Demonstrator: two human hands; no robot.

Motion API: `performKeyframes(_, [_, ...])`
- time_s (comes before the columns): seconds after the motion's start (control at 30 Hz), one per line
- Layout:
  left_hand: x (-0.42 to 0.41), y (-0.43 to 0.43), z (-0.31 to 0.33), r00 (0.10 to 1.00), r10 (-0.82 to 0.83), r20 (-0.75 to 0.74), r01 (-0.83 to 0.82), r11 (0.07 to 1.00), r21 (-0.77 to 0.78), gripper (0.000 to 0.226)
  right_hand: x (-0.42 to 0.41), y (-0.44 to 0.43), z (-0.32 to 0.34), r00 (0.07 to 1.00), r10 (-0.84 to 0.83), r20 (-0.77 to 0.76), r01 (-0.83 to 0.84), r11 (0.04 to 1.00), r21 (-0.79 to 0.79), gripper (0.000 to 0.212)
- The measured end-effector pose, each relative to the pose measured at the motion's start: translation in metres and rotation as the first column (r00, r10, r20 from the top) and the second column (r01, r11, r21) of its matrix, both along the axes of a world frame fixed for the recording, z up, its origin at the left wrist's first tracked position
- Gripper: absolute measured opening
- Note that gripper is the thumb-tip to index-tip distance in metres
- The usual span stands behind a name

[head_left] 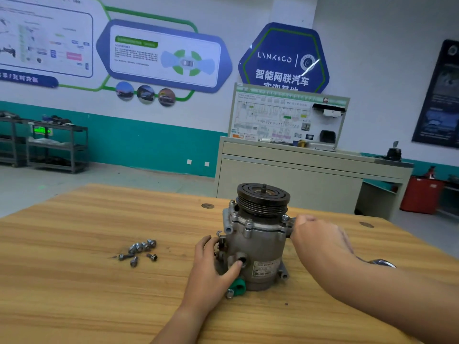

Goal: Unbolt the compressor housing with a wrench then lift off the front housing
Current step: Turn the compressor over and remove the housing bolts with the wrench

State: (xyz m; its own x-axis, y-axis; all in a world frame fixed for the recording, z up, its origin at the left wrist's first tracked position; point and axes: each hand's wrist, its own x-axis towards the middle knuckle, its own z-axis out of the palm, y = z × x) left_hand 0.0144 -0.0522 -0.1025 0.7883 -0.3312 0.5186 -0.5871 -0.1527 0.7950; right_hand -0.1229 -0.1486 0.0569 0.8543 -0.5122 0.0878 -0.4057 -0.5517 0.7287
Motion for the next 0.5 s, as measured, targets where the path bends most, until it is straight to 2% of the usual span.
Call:
performKeyframes(0.07, [-0.002,0.000,0.001,0.997,0.014,0.071,-0.016,1.000,0.018,0.071,-0.003,-0.004,-0.001,0.998,0.059,0.005,-0.059,0.998,-0.006,0.044])
performKeyframes(0.2, [-0.004,0.000,0.002,0.979,0.033,0.201,-0.048,0.996,0.073,0.072,-0.006,-0.012,0.009,0.989,0.124,0.076,-0.129,0.990,0.057,0.037])
performKeyframes(0.43, [-0.002,0.000,-0.001,0.980,0.029,0.197,-0.044,0.996,0.072,0.071,-0.002,-0.029,0.020,0.996,0.052,0.070,-0.062,0.988,0.142,0.034])
performKeyframes(0.5, [-0.002,0.001,-0.001,0.982,0.027,0.186,-0.041,0.996,0.073,0.072,0.004,-0.038,0.019,0.993,0.051,0.110,-0.067,0.986,0.151,0.035])
